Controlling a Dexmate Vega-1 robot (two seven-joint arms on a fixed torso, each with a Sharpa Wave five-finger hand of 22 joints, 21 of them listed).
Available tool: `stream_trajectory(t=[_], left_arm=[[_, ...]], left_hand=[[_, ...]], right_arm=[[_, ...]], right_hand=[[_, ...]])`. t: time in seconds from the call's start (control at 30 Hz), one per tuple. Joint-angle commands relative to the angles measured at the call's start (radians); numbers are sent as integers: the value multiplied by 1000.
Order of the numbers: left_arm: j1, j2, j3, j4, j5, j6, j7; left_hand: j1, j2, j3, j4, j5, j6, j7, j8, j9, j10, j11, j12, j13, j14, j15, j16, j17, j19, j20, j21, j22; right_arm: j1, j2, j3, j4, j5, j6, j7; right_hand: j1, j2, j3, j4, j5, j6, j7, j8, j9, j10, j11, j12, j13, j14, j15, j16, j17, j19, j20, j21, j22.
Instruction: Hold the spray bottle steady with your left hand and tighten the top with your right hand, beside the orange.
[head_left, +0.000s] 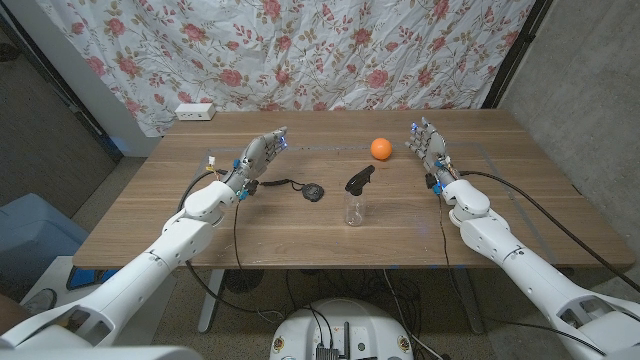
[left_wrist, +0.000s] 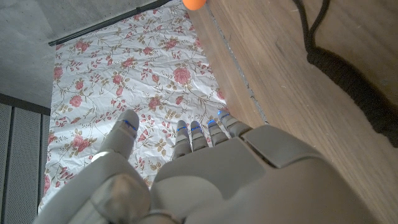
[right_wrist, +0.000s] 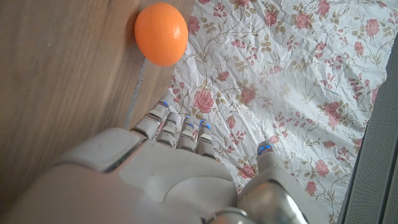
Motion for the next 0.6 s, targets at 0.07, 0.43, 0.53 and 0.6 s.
stream_trajectory(t=[0.07, 0.43, 0.53, 0.6], left_arm=[[-15, 42, 14, -12, -17, 30, -90], [-38, 70, 29, -24, -2, 43, -142], [-39, 83, 33, -38, 2, 52, -153], [-35, 87, 32, -45, -5, 53, -162]], left_hand=[[33, -1, 6, -12, 3, 19, 2, 9, 3, 21, -9, 9, 1, 14, -42, 7, 2, 15, -52, 5, 2], [88, -15, 20, -16, 10, 43, -1, 14, 4, 38, -24, 6, 1, 28, -50, 6, 2, 25, -55, 0, 1], [107, -24, 25, -16, 12, 48, -7, 15, 5, 34, -29, 1, 1, 26, -49, 4, 2, 24, -63, -2, 1], [119, -31, 27, -17, 12, 41, -12, 12, 5, 32, -31, -1, 1, 26, -48, 3, 2, 23, -69, -4, 1]], right_arm=[[13, 7, 4, 26, 1, 10, 0], [16, 5, 9, 41, 10, 19, 13], [15, 3, 11, 41, 16, 15, 16], [16, 2, 12, 44, 17, 17, 20]], right_hand=[[3, 3, 2, -5, 1, 10, 0, 4, 4, 10, 0, 5, 5, 7, 3, 3, 1, 11, 0, 5, 3], [5, 7, 3, -8, 1, 11, -3, 2, 4, 9, -4, 4, 5, 7, 2, 2, -2, 11, -1, 5, 3], [6, 9, 3, -9, 1, 7, -6, 1, 4, 7, -4, 3, 5, 5, 2, 1, -2, 10, -1, 4, 3], [7, 10, 3, -10, 1, 6, -7, 0, 4, 7, -4, 2, 5, 3, 2, 0, -3, 9, -1, 4, 3]])
